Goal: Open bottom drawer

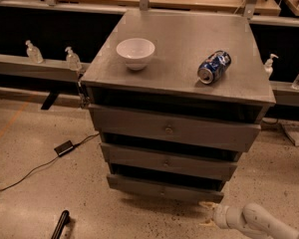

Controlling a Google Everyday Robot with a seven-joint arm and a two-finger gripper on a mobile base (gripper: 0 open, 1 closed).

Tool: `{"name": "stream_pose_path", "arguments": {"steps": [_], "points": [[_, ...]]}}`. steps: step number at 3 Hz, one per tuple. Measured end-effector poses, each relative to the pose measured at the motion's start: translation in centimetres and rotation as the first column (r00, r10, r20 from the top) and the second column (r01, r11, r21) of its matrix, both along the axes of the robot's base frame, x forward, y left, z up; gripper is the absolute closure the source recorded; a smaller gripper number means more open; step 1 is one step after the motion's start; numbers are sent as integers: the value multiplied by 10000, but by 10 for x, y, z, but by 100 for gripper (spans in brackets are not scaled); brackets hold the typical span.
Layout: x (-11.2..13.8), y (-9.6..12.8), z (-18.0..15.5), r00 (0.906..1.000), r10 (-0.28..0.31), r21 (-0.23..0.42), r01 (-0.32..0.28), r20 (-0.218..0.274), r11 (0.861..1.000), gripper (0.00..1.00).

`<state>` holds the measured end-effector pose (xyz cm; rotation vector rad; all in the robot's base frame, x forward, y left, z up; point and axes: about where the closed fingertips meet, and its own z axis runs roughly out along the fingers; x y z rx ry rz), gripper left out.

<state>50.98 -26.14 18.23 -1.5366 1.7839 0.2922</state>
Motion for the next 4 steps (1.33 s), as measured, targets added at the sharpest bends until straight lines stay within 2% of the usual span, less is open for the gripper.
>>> {"name": "stream_pose_path", "arguments": {"steps": [1,2,3,4], "points": [[-34,-6,4,9986,-94,327,111,-524,9994,68],[-41,-6,9,9990,-60,372,76,-445,9993,54],[-24,-5,7,9998,198,51,-198,21,9998,39],[-3,-7,2,9981,420,-308,-407,452,9987,30]]}}
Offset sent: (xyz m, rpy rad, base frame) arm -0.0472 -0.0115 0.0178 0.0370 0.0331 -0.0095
